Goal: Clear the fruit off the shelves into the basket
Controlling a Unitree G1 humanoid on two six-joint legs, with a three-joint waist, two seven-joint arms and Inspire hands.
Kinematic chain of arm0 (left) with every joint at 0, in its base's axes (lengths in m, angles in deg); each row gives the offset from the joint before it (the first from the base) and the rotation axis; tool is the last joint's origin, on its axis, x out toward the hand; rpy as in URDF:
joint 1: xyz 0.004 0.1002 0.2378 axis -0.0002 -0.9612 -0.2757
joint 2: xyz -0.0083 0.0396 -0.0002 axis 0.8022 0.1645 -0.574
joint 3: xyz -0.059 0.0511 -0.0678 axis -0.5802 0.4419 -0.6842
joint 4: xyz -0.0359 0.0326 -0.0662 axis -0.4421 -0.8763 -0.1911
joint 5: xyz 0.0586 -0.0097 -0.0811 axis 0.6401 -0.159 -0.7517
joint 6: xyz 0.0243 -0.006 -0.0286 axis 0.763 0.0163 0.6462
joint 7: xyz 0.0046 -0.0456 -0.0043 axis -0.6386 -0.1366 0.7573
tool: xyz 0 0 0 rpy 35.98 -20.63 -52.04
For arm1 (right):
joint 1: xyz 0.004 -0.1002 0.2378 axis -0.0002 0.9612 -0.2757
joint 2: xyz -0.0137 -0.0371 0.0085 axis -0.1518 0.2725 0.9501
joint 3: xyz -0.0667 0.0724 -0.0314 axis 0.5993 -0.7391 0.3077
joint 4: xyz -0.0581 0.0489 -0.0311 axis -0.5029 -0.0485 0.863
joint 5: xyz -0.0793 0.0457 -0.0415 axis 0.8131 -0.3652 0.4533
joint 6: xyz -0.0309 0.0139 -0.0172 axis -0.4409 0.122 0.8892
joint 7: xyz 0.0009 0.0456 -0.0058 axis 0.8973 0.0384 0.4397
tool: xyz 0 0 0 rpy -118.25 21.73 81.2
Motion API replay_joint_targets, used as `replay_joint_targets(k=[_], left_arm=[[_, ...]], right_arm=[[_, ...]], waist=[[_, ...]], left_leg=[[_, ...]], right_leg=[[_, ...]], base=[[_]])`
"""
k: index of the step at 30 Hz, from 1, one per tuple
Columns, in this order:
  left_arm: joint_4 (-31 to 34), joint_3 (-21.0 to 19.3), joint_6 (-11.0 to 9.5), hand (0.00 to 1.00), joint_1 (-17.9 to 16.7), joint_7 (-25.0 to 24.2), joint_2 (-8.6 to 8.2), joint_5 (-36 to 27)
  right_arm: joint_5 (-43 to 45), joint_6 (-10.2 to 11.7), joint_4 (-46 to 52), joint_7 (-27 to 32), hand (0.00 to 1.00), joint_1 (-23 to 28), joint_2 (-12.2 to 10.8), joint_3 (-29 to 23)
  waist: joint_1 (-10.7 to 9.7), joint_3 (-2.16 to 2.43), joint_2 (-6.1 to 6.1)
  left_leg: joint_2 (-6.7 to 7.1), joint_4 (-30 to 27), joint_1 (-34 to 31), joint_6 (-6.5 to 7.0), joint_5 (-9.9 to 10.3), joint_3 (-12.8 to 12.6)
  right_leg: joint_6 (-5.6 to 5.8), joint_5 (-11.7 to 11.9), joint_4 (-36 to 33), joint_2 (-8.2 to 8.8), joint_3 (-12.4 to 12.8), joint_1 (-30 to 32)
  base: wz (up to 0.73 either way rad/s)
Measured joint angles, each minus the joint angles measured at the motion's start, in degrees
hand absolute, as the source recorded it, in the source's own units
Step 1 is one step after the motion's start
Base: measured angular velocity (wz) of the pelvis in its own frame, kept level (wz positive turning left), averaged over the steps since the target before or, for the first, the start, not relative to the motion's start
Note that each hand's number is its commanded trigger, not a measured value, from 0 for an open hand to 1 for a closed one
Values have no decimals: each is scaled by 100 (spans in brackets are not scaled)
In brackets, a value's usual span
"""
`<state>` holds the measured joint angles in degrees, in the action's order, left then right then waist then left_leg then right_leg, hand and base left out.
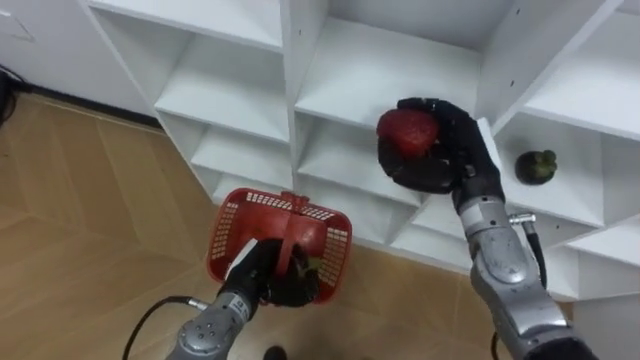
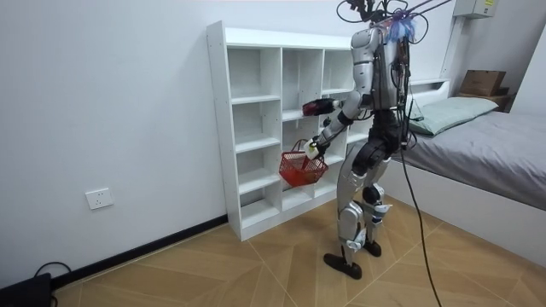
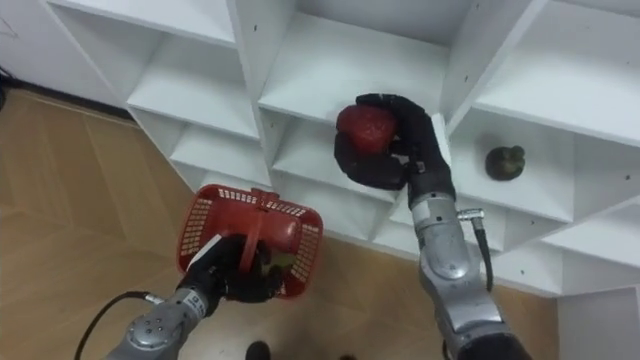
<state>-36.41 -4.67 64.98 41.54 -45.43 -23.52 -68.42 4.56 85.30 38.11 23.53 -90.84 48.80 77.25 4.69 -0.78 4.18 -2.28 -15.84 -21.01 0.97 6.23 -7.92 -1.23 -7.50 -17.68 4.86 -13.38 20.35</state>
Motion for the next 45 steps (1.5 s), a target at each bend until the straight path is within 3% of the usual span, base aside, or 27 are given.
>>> replay_joint_targets(k=[6,9,20,29,38,45], left_arm=[[-4,18,-177,100,-49,36,-16,-51],[0,29,-235,100,-67,58,34,-39],[347,18,-615,100,-176,-11,19,-294],[643,151,-626,100,-335,-427,72,-507],[644,254,-623,100,-331,-639,105,-942],[644,287,-614,100,-328,-745,115,-947]], right_arm=[[166,-375,15,-472,100,589,-1,406],[209,-404,36,-516,100,636,6,428],[665,-382,227,-786,100,1155,-22,438],[1108,-386,402,-873,100,1281,0,420],[1318,-415,399,-938,100,1199,35,355],[1319,-418,395,-990,100,1202,104,351]], waist=[[-60,-2,-8],[-146,-4,-5],[-138,-7,-9],[-143,-4,-40],[-284,-6,-224],[-304,-7,-235]], left_leg=[[-5,-11,-188,1,9,-162],[-5,-13,-233,5,13,-193],[1,-29,-233,6,36,-288],[-22,-39,-293,-10,46,-270],[-23,-76,-338,-9,66,-257],[-36,-80,-332,-9,66,-268]], right_leg=[[3,3,-134,-8,229,334],[4,2,-161,-7,243,397],[3,-6,-189,-47,301,478],[-10,12,-111,-92,312,478],[-6,15,-104,-84,254,482],[-9,17,-104,-88,248,481]], base=[[-15],[-3],[-4],[0],[1],[0]])
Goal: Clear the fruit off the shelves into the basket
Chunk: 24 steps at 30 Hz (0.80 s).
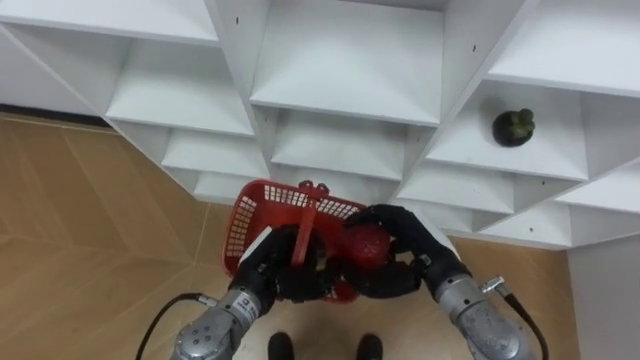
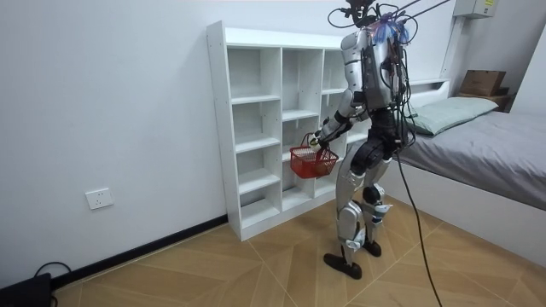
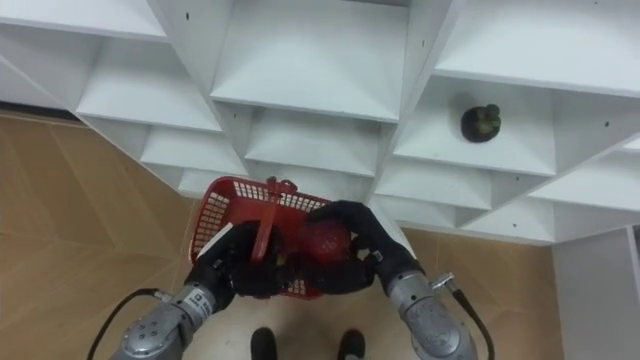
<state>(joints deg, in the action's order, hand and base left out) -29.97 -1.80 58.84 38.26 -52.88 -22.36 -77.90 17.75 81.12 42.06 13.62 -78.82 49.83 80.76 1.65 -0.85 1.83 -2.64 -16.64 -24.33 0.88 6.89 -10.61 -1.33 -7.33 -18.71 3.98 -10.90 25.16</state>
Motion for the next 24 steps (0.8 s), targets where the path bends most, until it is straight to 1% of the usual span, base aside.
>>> replay_joint_targets(k=[6,8,9,10,11,12,14,19,21,23,24], left_arm=[[1,163,64,100,1,-8,45,-221],[18,171,107,100,1,-11,44,-226],[21,171,112,100,1,-16,44,-226],[23,171,115,100,1,-27,45,-226],[23,171,116,100,1,-39,47,-227],[23,171,118,100,0,-57,49,-227],[23,170,134,100,-2,-103,50,-226],[190,170,159,100,-50,-148,67,-241],[192,171,159,100,-65,-169,74,-389],[195,170,159,100,-66,-197,89,-455],[195,171,220,100,-69,-204,99,-451]], right_arm=[[92,-28,2,59,100,-2,32,6],[119,-79,11,69,74,-10,32,6],[126,-85,11,72,65,-11,32,6],[133,-89,11,74,42,-12,32,6],[135,-90,11,78,9,-15,34,5],[135,-94,13,94,0,-23,37,5],[135,-125,66,118,0,-25,38,-11],[134,-113,264,125,0,-25,57,-32],[123,-108,262,143,0,-37,62,-26],[99,-105,262,160,0,-35,61,-13],[95,-105,262,159,0,-40,58,1]], waist=[[-18,-1,1],[-24,-1,2],[-24,-1,2],[-24,-1,2],[-25,-1,2],[-25,-1,3],[-30,-1,3],[-53,-7,15],[-56,-8,16],[-71,-8,17],[-91,-8,17]], left_leg=[[0,-1,1,0,0,-2],[-1,-3,1,0,0,-2],[-1,-3,2,0,0,-2],[-2,-4,7,0,0,-2],[-3,-6,11,0,0,-2],[-4,-8,12,0,0,-3],[-4,-7,13,0,0,-5],[-14,3,42,-1,0,-25],[-50,17,92,-7,4,-56],[-56,15,94,-9,6,-54],[-58,11,93,-12,7,-45]], right_leg=[[-1,-2,-6,4,1,0],[0,-2,-6,3,3,0],[0,-2,-6,3,3,-1],[-1,-2,-7,3,4,-5],[-1,-2,-8,3,5,-9],[-1,-2,-8,1,7,-11],[-1,-2,-3,-2,6,-10],[-1,-2,-10,0,28,-25],[-1,-2,-4,2,64,-60],[-2,-2,-2,1,63,-63],[-4,-3,-3,-1,62,-63]], base=[[0],[0],[0],[0],[0],[0],[0],[-1],[-7],[-2],[0]])
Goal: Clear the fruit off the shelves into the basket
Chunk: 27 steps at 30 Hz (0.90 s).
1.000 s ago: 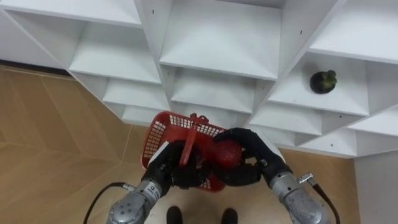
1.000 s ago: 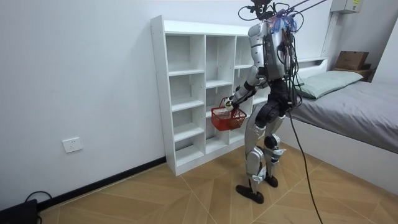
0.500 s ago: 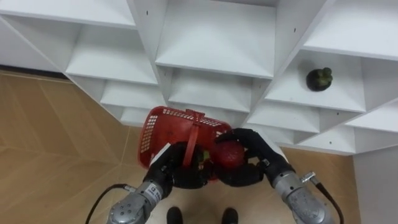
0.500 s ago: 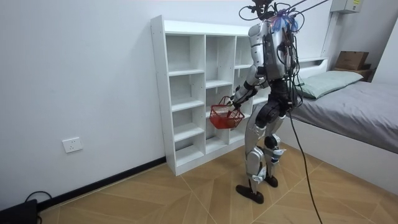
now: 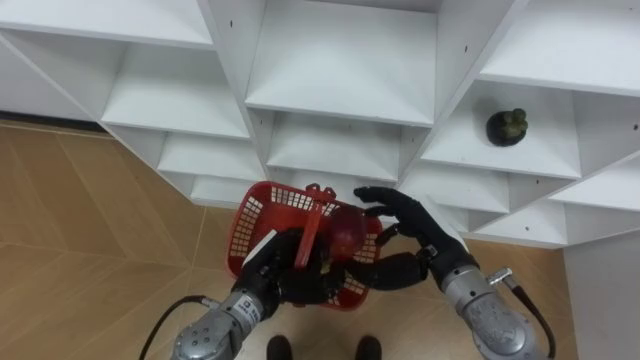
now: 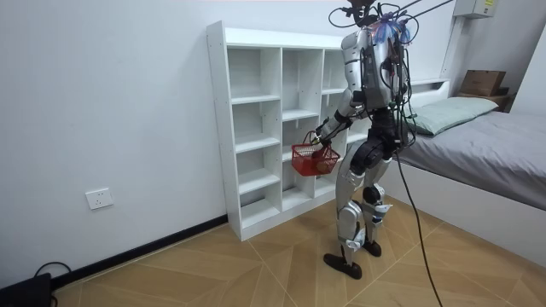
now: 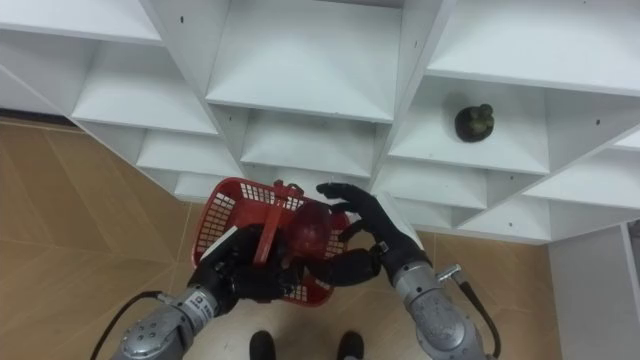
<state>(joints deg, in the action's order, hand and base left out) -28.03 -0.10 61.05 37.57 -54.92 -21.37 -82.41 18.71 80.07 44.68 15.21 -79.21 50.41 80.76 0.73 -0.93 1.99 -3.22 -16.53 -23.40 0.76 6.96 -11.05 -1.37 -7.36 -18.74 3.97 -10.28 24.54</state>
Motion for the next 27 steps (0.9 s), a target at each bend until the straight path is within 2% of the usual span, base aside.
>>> replay_joint_targets(k=[6,27], left_arm=[[1,7,31,100,-27,-55,10,-2],[4,8,34,100,-2,-54,14,-72]], right_arm=[[-2,-1,-23,-40,0,-7,-8,11],[-114,1,-162,122,0,-18,-11,40]], waist=[[-61,-1,1],[-63,-14,25]], left_leg=[[1,-23,0,-8,5,5],[-8,-31,7,-15,9,-58]], right_leg=[[-6,2,-4,-9,7,-4],[-14,2,-17,-21,72,8]], base=[[0],[0]])
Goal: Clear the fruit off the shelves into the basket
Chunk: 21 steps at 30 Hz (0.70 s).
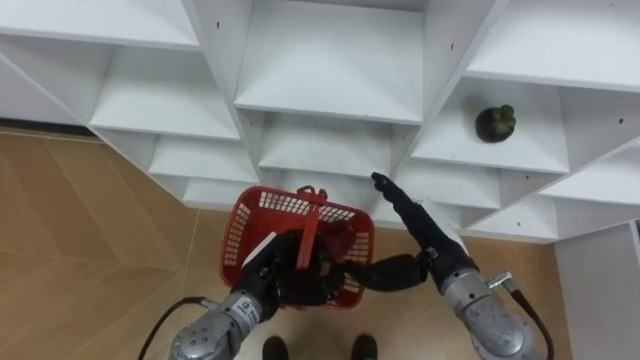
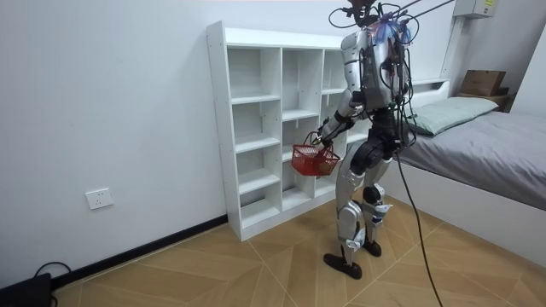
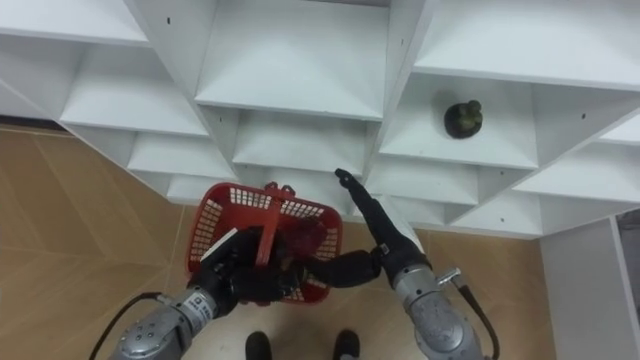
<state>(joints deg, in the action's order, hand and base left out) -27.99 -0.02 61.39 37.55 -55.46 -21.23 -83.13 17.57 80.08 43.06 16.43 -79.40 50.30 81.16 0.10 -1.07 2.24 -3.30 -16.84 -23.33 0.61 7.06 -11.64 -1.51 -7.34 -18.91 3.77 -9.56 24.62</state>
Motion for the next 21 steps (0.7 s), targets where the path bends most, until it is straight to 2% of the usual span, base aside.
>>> replay_joint_targets(k=[10,16,21], left_arm=[[2,-6,-2,100,-22,59,6,-22],[95,-18,-2,100,-79,164,85,-21],[289,-33,-3,100,-286,160,120,-20]], right_arm=[[-54,-19,-299,119,0,96,-27,55],[-65,-13,-298,274,0,275,-22,-58],[-459,133,-285,717,0,381,-24,-177]], waist=[[17,-11,22],[14,-4,10],[4,4,3]], left_leg=[[3,20,182,0,5,-50],[-22,18,196,-5,14,-115],[-50,39,283,-31,31,-187]], right_leg=[[-2,-2,31,-9,10,-156],[-21,10,15,-69,61,-119],[-33,20,25,-85,125,-172]], base=[[-1],[-7],[-8]])
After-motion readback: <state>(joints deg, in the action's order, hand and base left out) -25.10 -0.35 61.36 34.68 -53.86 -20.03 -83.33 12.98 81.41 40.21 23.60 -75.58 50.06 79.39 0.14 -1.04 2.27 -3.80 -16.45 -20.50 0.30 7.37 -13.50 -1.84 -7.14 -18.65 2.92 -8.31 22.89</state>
